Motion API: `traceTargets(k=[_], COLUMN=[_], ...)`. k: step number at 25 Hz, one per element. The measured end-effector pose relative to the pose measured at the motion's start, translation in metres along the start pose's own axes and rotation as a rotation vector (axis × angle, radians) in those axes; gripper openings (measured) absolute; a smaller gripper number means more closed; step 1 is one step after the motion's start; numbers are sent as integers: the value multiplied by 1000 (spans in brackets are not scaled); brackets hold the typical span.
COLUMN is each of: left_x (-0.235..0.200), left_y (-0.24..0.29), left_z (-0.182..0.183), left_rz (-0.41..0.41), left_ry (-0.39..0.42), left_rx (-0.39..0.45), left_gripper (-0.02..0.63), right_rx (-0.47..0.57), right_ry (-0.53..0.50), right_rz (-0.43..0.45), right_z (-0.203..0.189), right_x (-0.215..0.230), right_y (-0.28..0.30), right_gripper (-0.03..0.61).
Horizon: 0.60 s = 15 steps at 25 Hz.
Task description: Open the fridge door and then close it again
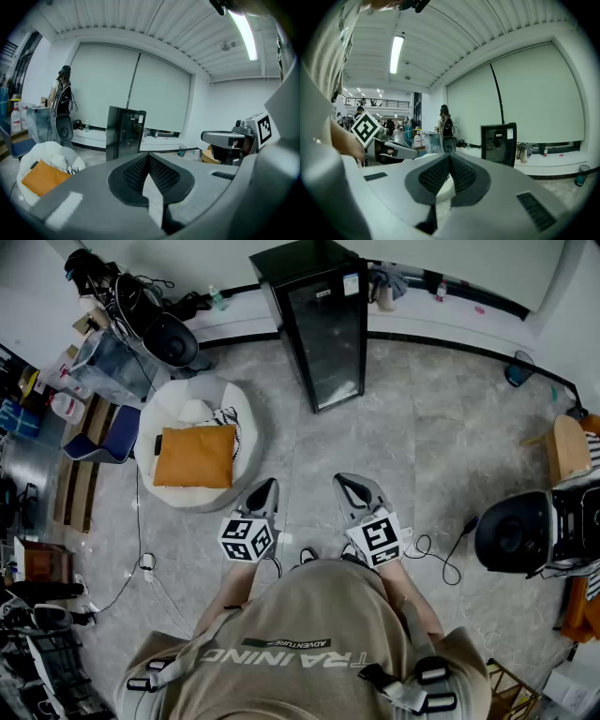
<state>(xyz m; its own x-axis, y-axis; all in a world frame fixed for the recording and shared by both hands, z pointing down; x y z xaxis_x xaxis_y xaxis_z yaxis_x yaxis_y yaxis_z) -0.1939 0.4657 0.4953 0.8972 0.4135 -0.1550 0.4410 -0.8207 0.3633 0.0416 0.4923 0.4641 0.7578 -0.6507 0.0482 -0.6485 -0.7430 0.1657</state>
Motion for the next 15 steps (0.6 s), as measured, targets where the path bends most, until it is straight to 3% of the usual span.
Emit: traceTargets(k=[10,15], left_x=[28,24], left_y=[22,22], left_z=[-8,-9], left_rz=[27,59], left_ry=[-14,-14], left_rx=[-33,-46], left_gripper=[2,2], right_rx=[-16,-40], right_ry=[34,39], right_rz=[64,53], right_z=[-19,-28], right_x=[36,52], right_y=[1,10], right_gripper=[-5,-5])
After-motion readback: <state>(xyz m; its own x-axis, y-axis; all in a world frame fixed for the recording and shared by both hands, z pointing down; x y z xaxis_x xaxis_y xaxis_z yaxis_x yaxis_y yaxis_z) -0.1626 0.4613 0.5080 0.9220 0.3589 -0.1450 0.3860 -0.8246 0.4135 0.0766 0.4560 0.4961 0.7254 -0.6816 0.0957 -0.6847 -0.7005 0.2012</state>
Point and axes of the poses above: the fingertips, and each gripper's own axes: y forward along the fingers, x to its right, z out of its top, the point moved 8 cm from there along -y, backward along the fingers, and after that the axes turned 6 degrees about z, right-handed, at the moved point
